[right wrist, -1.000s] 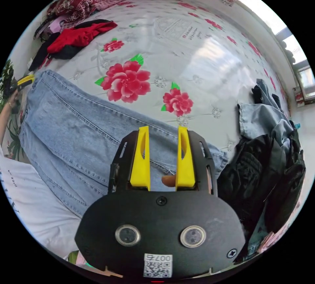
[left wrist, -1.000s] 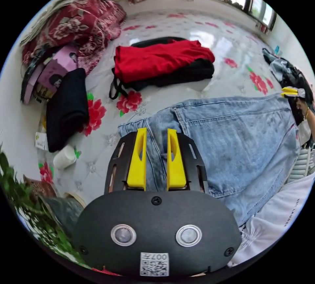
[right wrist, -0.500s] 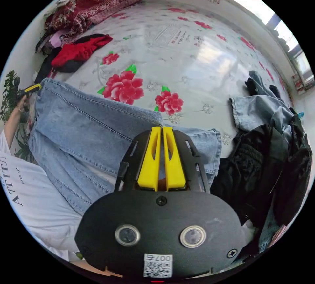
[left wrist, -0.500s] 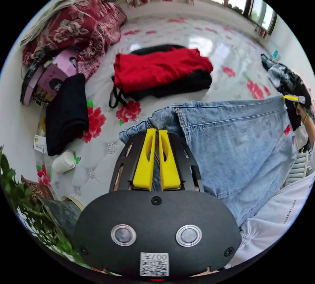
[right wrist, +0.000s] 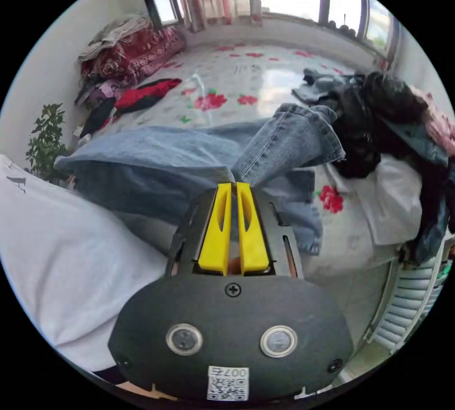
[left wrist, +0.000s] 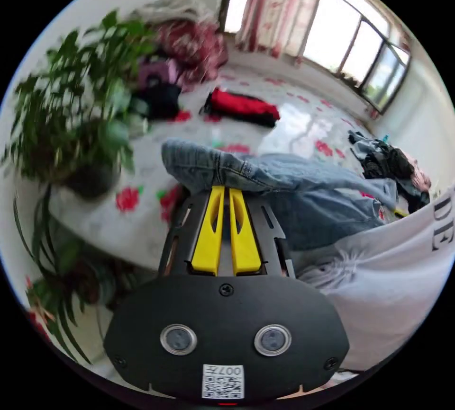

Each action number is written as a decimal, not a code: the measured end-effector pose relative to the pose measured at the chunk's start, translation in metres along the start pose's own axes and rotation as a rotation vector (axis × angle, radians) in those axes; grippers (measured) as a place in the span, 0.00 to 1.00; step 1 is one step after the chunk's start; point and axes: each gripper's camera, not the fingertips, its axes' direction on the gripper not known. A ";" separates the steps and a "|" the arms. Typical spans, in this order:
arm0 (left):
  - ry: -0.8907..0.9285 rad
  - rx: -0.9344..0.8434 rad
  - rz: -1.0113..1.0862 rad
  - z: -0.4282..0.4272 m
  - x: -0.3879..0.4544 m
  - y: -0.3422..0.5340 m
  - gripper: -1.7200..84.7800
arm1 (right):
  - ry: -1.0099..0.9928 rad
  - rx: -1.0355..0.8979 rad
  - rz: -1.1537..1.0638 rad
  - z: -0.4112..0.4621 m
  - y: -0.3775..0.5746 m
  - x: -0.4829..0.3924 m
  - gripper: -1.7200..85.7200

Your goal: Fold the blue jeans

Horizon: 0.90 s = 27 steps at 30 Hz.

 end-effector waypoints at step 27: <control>0.016 -0.103 -0.277 -0.005 -0.050 0.063 0.10 | -0.129 0.479 0.341 -0.061 0.024 0.109 0.03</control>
